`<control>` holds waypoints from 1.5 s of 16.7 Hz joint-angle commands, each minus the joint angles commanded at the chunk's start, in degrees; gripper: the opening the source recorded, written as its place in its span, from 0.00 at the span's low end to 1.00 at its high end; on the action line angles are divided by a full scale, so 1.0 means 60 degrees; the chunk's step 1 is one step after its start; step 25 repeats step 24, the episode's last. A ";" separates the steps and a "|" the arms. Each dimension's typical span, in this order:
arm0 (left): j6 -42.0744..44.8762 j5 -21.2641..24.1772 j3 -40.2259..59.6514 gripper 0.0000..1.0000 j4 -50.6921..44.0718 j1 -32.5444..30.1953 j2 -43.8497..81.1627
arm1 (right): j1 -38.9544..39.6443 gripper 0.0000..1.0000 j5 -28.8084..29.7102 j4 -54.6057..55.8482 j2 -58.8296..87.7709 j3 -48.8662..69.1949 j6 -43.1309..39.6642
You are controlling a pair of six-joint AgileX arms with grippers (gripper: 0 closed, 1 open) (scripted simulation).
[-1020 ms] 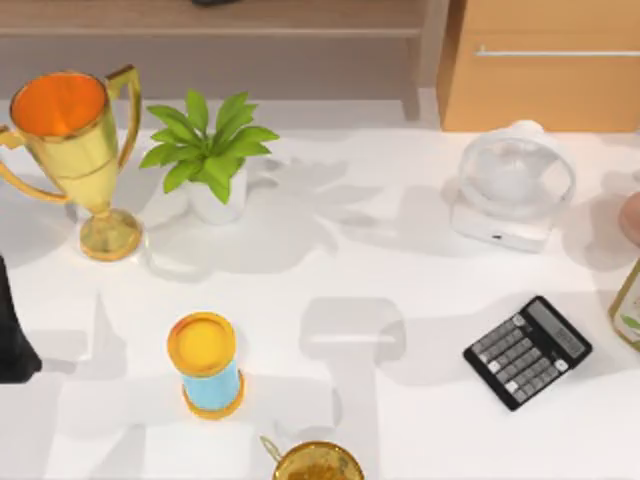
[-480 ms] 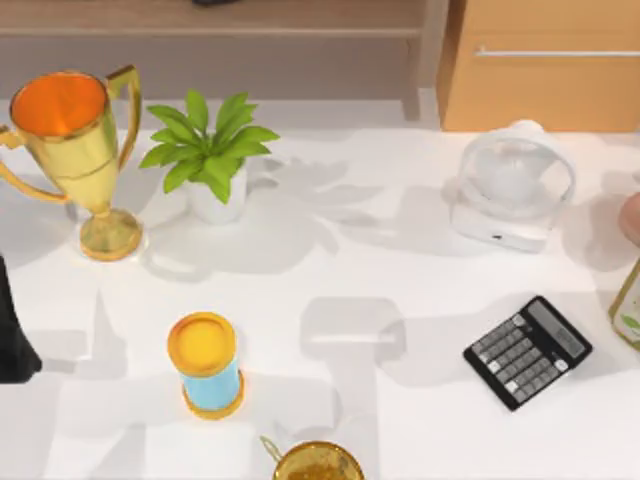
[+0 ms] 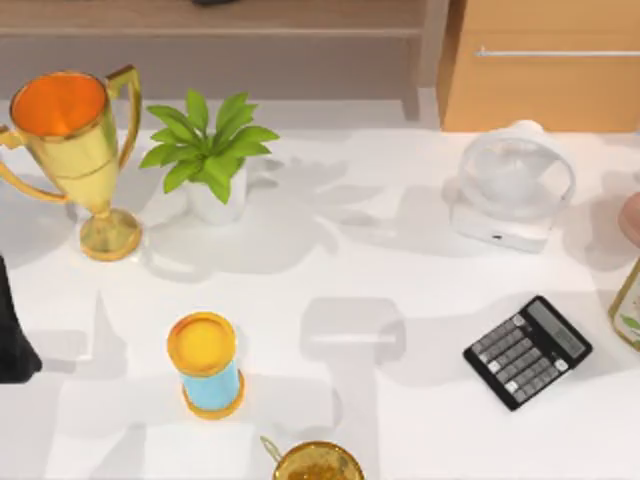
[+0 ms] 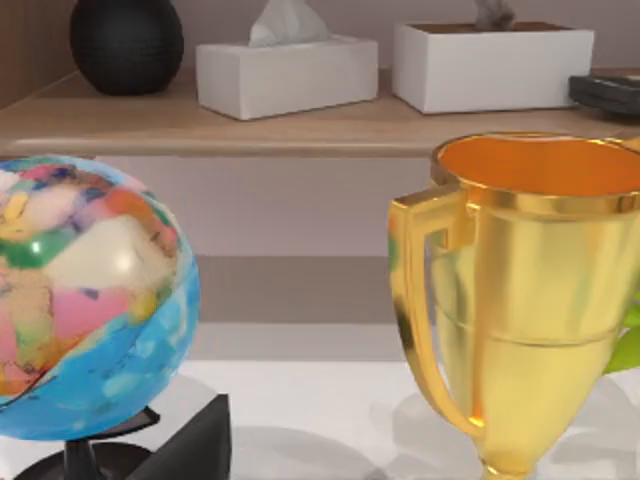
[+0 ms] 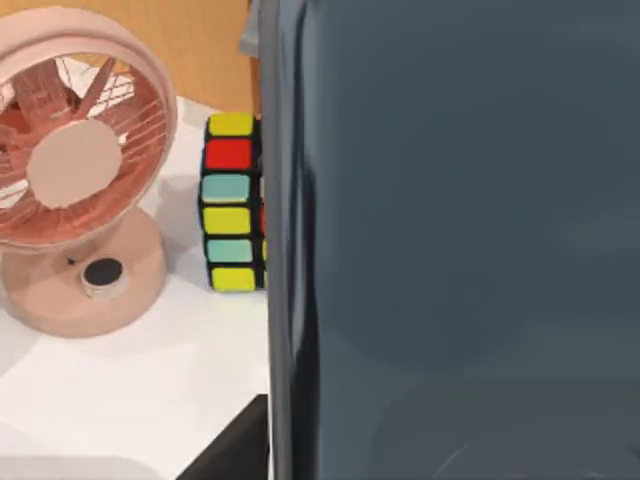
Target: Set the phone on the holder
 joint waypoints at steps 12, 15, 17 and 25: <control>0.0000 0.0000 0.0000 1.00 0.0000 0.0000 0.0000 | 0.0029 0.53 -0.0106 0.0106 0.0062 -0.0036 0.0058; 0.0000 0.0000 0.0000 1.00 0.0000 0.0000 0.0000 | 0.0029 0.75 -0.0106 0.0106 0.0062 -0.0036 0.0058; 0.0000 0.0000 0.0000 1.00 0.0000 0.0000 0.0000 | 0.0029 0.90 -0.0106 0.0106 0.0062 -0.0036 0.0058; 0.0000 0.0000 0.0000 1.00 0.0000 0.0000 0.0000 | 0.0029 1.00 -0.0106 0.0106 0.0062 -0.0036 0.0058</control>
